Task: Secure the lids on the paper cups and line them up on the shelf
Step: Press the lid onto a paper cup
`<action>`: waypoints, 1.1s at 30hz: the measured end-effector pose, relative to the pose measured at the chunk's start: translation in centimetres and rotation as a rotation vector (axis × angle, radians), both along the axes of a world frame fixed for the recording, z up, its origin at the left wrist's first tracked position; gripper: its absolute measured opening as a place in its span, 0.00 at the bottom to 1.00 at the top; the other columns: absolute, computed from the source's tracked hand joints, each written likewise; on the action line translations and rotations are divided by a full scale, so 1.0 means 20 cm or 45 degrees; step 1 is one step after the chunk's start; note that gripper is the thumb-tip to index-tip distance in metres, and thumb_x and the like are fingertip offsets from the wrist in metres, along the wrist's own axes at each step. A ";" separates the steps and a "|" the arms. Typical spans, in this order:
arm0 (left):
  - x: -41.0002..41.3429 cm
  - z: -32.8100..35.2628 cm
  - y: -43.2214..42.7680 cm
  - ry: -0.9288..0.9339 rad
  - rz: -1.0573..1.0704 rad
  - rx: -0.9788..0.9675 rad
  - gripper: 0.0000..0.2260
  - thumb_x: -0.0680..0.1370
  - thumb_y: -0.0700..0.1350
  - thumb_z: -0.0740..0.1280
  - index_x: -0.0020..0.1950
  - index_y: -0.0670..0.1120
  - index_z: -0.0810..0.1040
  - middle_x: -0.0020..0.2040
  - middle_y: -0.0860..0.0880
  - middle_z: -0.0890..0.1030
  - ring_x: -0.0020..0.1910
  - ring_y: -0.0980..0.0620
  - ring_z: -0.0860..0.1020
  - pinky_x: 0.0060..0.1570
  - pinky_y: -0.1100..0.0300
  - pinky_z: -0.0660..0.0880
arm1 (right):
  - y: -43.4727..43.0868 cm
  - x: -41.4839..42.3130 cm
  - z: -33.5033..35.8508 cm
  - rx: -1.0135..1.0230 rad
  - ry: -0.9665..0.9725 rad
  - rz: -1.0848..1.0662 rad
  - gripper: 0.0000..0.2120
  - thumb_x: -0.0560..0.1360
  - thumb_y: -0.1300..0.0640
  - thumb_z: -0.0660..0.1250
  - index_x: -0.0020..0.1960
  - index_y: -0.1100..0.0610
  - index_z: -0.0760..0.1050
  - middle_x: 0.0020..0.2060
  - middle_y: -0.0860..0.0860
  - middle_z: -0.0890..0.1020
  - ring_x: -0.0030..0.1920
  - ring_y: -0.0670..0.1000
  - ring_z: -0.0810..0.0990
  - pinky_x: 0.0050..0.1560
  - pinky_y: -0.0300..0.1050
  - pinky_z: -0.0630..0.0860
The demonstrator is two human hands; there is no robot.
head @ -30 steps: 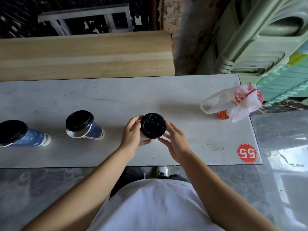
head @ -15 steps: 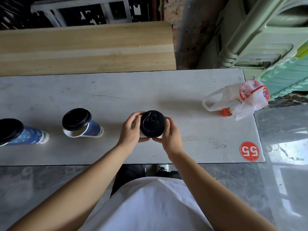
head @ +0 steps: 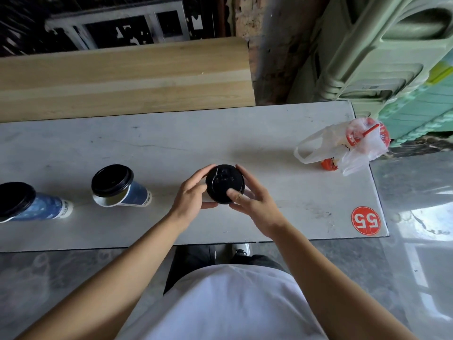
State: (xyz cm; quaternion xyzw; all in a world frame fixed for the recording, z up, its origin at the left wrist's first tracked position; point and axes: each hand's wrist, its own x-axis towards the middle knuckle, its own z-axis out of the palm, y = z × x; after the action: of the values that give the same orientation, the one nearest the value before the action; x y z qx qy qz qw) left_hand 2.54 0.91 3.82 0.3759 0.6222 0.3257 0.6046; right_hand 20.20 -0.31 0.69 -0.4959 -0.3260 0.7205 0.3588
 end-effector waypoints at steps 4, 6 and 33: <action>-0.05 -0.01 0.02 0.126 -0.321 0.051 0.37 0.67 0.40 0.68 0.74 0.61 0.69 0.68 0.53 0.78 0.65 0.55 0.77 0.68 0.51 0.74 | 0.06 0.05 -0.01 0.150 -0.217 0.152 0.40 0.68 0.65 0.80 0.74 0.47 0.68 0.69 0.48 0.78 0.63 0.53 0.80 0.65 0.51 0.78; -0.06 -0.02 0.03 0.257 -0.455 0.121 0.40 0.66 0.42 0.74 0.75 0.62 0.66 0.69 0.60 0.76 0.67 0.58 0.74 0.69 0.60 0.69 | 0.10 0.07 0.01 0.174 -0.242 0.226 0.42 0.67 0.65 0.81 0.75 0.47 0.68 0.68 0.47 0.78 0.60 0.52 0.81 0.60 0.46 0.79; -0.18 -0.07 0.16 0.484 -0.726 0.279 0.42 0.66 0.51 0.82 0.70 0.73 0.61 0.68 0.74 0.70 0.69 0.72 0.68 0.66 0.77 0.61 | 0.30 0.10 -0.07 0.612 -0.743 0.672 0.47 0.60 0.37 0.79 0.75 0.35 0.62 0.67 0.44 0.77 0.64 0.48 0.77 0.63 0.51 0.77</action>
State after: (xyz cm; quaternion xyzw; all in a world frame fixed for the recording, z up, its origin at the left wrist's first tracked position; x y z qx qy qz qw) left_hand -1.12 4.02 2.38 0.6508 0.5551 0.1331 0.5006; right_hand 22.10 5.63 -0.62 -0.4808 -0.6862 0.5216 0.1611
